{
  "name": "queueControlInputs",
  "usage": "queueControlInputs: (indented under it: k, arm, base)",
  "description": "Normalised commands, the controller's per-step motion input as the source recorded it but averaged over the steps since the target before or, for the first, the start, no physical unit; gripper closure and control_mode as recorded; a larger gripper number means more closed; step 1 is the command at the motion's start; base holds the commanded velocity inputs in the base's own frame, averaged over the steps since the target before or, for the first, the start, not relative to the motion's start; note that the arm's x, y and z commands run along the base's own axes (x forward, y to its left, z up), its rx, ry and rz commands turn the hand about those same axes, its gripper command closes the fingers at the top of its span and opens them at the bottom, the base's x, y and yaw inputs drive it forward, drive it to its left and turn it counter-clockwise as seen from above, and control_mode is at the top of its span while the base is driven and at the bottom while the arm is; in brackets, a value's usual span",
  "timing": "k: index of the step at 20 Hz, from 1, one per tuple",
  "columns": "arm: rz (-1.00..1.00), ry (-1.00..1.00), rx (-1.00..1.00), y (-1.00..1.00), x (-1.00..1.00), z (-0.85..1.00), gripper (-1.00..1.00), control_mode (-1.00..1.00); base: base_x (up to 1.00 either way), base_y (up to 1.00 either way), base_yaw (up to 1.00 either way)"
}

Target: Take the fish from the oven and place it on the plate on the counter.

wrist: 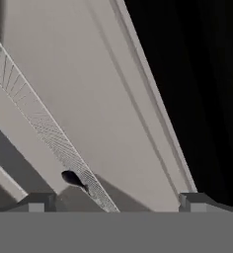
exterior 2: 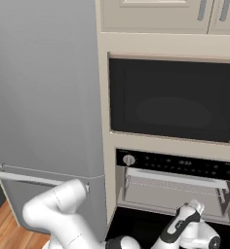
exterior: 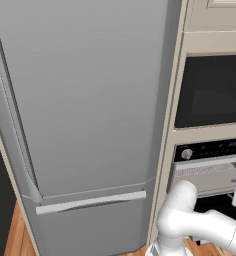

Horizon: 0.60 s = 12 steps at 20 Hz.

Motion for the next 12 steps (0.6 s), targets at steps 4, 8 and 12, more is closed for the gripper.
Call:
queueControlInputs:
  k: [4, 8, 12]
  arm:
    - [0.00, 0.00, 0.39, -0.14, 0.22, -0.06, -1.00, -1.00]
    - [0.00, 0.00, 0.42, -0.03, 0.35, 0.00, -1.00, -1.00]
    - [0.00, -0.03, 0.41, -0.02, 0.10, -0.02, -1.00, -1.00]
  base:
    - [0.00, 0.00, 0.00]
    - [0.00, 0.00, 0.00]
    - [0.00, 0.00, 0.00]
